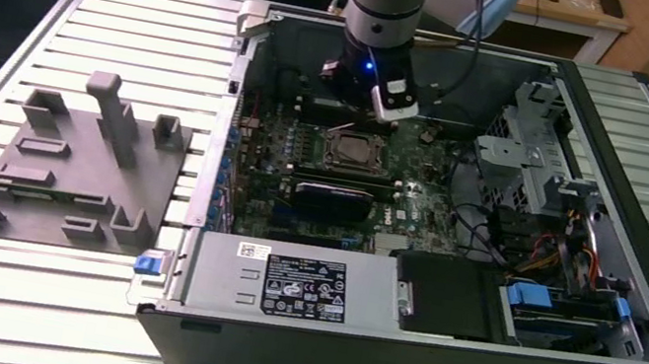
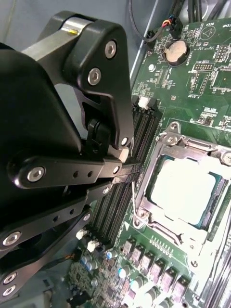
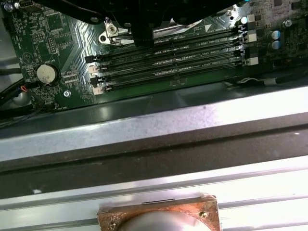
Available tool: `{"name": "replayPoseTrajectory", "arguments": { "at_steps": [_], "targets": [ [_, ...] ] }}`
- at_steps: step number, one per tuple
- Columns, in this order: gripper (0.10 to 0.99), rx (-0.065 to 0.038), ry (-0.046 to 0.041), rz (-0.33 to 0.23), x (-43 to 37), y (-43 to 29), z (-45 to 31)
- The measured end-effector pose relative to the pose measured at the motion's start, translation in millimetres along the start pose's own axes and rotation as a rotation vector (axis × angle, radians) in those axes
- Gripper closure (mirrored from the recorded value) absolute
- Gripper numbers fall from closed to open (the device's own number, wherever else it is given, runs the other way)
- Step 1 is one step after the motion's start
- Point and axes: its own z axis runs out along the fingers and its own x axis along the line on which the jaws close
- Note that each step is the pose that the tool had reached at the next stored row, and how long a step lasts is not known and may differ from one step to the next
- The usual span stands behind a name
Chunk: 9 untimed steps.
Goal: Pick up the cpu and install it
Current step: 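Install the first cpu locking lever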
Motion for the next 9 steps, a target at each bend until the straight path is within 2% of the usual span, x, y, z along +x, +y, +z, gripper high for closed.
{"name": "replayPoseTrajectory", "arguments": {
  "at_steps": [4, 9],
  "targets": [
    [0.98, 0.001, -0.011, 0.003, 0.2, -0.3, 2.7],
    [0.98, 0.02, -0.0205, 0.014, 0.5, 0.5, 4.2]
  ]
}}
